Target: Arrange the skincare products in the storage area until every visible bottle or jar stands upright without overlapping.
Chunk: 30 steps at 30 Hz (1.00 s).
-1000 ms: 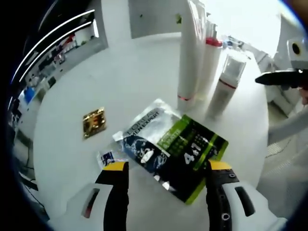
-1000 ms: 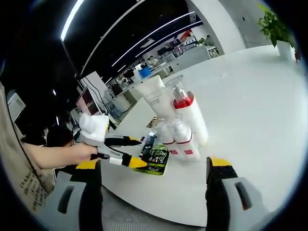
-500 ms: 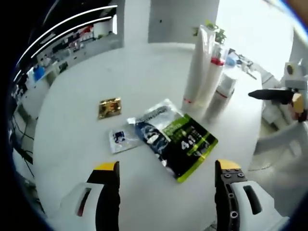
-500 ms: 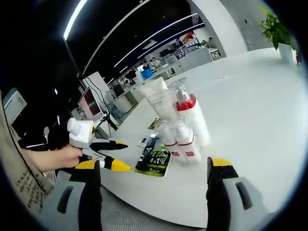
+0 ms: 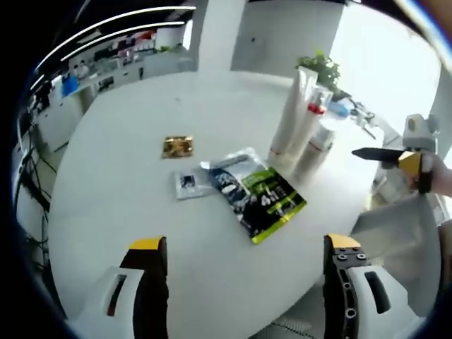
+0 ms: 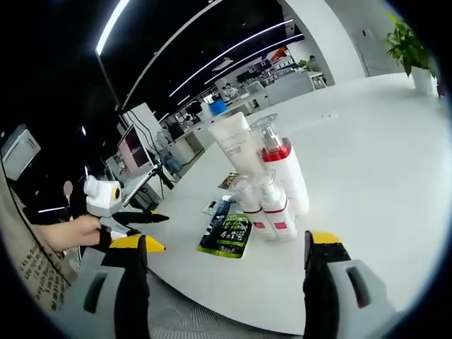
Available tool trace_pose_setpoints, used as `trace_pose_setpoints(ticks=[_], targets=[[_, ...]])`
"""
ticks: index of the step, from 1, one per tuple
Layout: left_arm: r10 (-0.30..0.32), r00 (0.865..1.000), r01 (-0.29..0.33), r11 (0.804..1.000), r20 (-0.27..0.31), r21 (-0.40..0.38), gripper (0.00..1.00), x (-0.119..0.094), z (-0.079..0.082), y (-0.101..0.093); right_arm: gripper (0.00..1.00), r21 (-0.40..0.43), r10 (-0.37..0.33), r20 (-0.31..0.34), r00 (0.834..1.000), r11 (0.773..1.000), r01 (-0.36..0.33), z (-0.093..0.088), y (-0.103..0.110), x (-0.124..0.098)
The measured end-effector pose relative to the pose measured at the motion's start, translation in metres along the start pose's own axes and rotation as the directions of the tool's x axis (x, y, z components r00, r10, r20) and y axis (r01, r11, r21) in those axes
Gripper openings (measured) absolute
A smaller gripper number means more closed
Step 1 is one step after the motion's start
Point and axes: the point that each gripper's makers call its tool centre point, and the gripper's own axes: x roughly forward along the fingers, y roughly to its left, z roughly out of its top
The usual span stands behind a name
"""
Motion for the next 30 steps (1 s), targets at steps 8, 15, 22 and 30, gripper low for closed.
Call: trace_pose_setpoints(ticks=[8, 15, 22, 30], targets=[[0.008, 1.0, -0.007, 0.999, 0.019, -0.037, 0.94, -0.017, -0.01, 0.005, 0.93, -0.02, 0.005, -0.017, 1.0, 1.0, -0.006, -0.003, 0.002, 0.002], [0.01, 1.0, -0.009, 0.998, 0.018, -0.067, 0.96, -0.029, -0.021, 0.01, 0.93, -0.024, 0.004, -0.02, 1.0, 1.0, -0.005, -0.003, 0.002, 0.002], [0.019, 1.0, -0.018, 0.996, 0.023, -0.084, 0.97, -0.035, -0.025, 0.015, 0.94, -0.026, 0.004, -0.024, 1.0, 1.0, -0.005, -0.004, 0.002, 0.002], [0.015, 0.999, -0.012, 0.993, 0.028, -0.115, 0.97, -0.042, -0.034, 0.019, 0.94, -0.039, 0.005, -0.037, 0.999, 0.999, -0.007, -0.006, 0.003, 0.003]])
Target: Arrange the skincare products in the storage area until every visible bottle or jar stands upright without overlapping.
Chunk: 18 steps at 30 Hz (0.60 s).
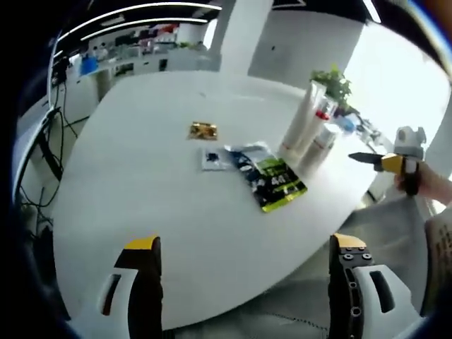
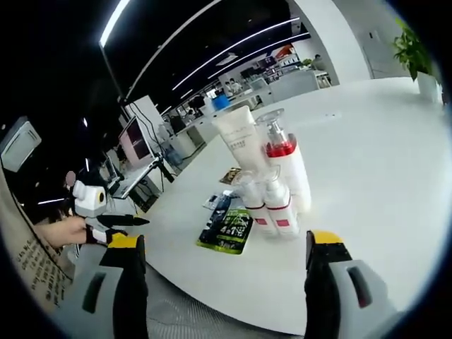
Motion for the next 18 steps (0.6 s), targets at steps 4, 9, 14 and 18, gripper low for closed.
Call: trace_pose_setpoints(ticks=[4, 9, 14, 18], targets=[[-0.004, 1.0, 0.004, 1.0, 0.02, 0.001, 0.97, -0.0007, 0.0062, -0.0045, 0.93, -0.018, 0.002, -0.02, 1.0, 1.0, -0.003, -0.0033, 0.0013, 0.0016], [-0.003, 1.0, 0.003, 1.0, 0.008, 0.006, 0.97, -0.0017, 0.004, -0.0054, 0.93, -0.025, 0.0, -0.03, 1.0, 1.0, -0.001, -0.0049, 0.0012, 0.002], [-0.002, 1.0, 0.002, 1.0, 0.003, 0.017, 0.97, -0.001, 0.0044, -0.004, 0.93, -0.019, -0.002, -0.029, 1.0, 1.0, 0.001, -0.005, 0.0004, 0.0018], [-0.007, 1.0, 0.007, 0.999, -0.01, 0.038, 0.96, 0.0036, 0.0067, -0.0026, 0.93, -0.017, -0.007, -0.027, 1.0, 1.0, 0.007, -0.0048, -0.0007, 0.0016]])
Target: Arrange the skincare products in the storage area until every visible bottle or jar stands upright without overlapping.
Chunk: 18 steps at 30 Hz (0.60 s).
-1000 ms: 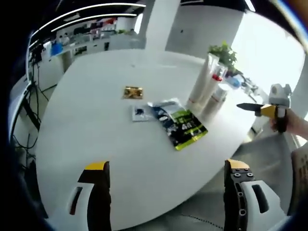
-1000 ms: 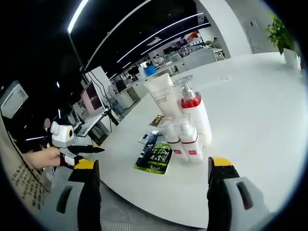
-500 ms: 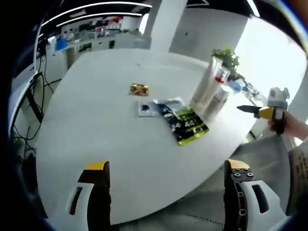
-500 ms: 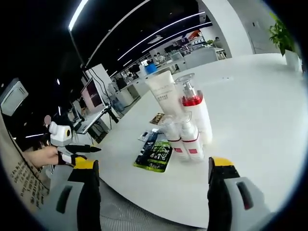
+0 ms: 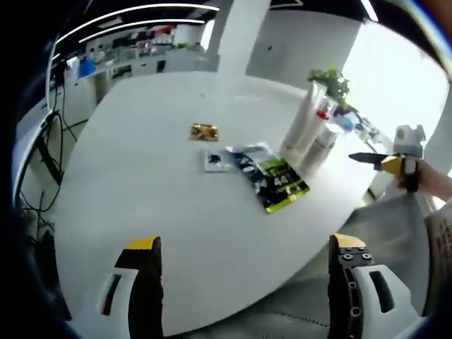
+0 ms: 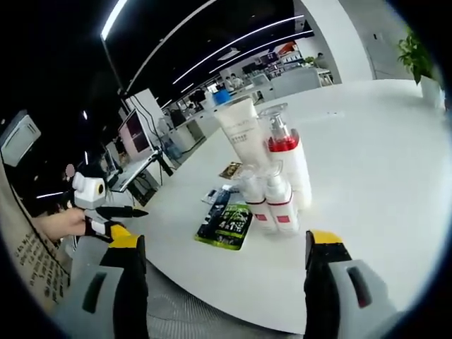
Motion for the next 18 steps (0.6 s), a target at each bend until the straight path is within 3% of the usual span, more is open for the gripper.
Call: trace_pose_setpoints(ticks=[9, 14, 18], targets=[[-0.014, 1.0, 0.016, 0.998, -0.027, 0.061, 0.92, 0.018, 0.013, 0.005, 0.93, 0.023, -0.017, 0.004, 1.0, 1.0, 0.017, 0.0, -0.006, 0.0], [-0.021, 0.998, 0.029, 0.988, -0.055, 0.149, 0.87, 0.03, 0.022, 0.009, 0.93, 0.016, -0.025, 0.003, 1.0, 1.0, 0.025, 0.0, -0.007, 0.0], [-0.03, 0.996, 0.049, 0.97, -0.084, 0.24, 0.82, 0.042, 0.032, 0.013, 0.93, 0.003, -0.03, -0.008, 1.0, 1.0, 0.03, -0.002, -0.007, 0.001]])
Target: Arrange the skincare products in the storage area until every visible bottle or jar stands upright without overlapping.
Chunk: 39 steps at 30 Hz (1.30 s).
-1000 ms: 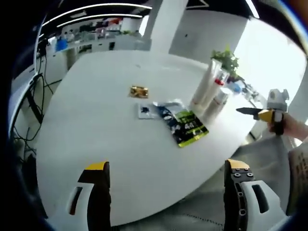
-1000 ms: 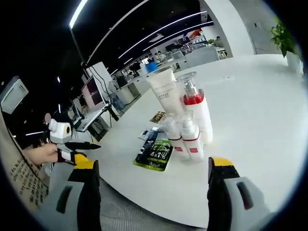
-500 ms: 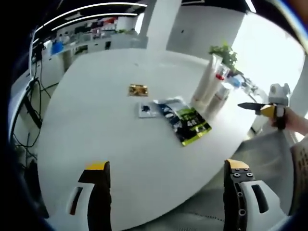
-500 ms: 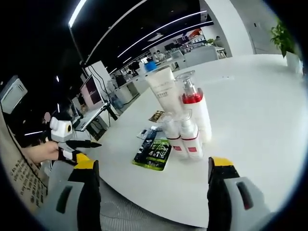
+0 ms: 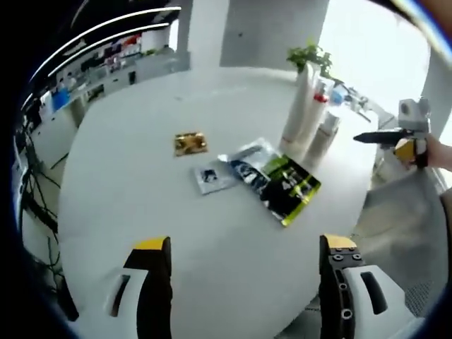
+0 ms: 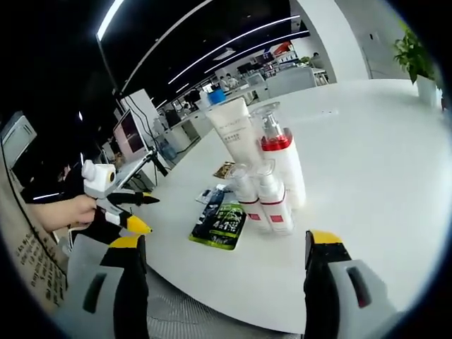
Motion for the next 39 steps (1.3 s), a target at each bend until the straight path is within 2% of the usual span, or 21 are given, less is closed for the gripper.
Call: trace_pose_setpoints(ticks=[9, 11, 14, 20, 30, 39], targets=[[-0.036, 0.999, 0.039, 0.984, -0.024, 0.171, 0.66, 0.028, 0.023, 0.011, 0.93, 0.022, -0.013, 0.009, 1.0, 1.0, 0.013, 0.001, -0.004, -0.001], [-0.053, 0.998, 0.057, 0.981, -0.028, 0.186, 0.63, 0.035, 0.028, 0.012, 0.93, 0.03, -0.018, 0.014, 1.0, 0.999, 0.017, 0.002, -0.005, -0.002], [-0.075, 0.996, 0.082, 0.976, -0.04, 0.2, 0.52, 0.044, 0.035, 0.014, 0.93, 0.042, -0.025, 0.019, 1.0, 0.999, 0.025, 0.002, -0.008, -0.002], [-0.081, 0.993, 0.098, 0.966, -0.082, 0.239, 0.51, 0.065, 0.044, 0.026, 0.93, 0.061, -0.042, 0.03, 0.999, 0.997, 0.04, 0.004, -0.012, -0.003], [-0.099, 0.988, 0.129, 0.948, -0.118, 0.292, 0.43, 0.089, 0.055, 0.037, 0.94, 0.085, -0.064, 0.047, 0.997, 0.995, 0.06, 0.006, -0.017, -0.005], [-0.105, 0.985, 0.141, 0.947, -0.138, 0.288, 0.37, 0.104, 0.057, 0.039, 0.94, 0.09, -0.078, 0.055, 0.995, 0.993, 0.072, 0.007, -0.019, -0.006]])
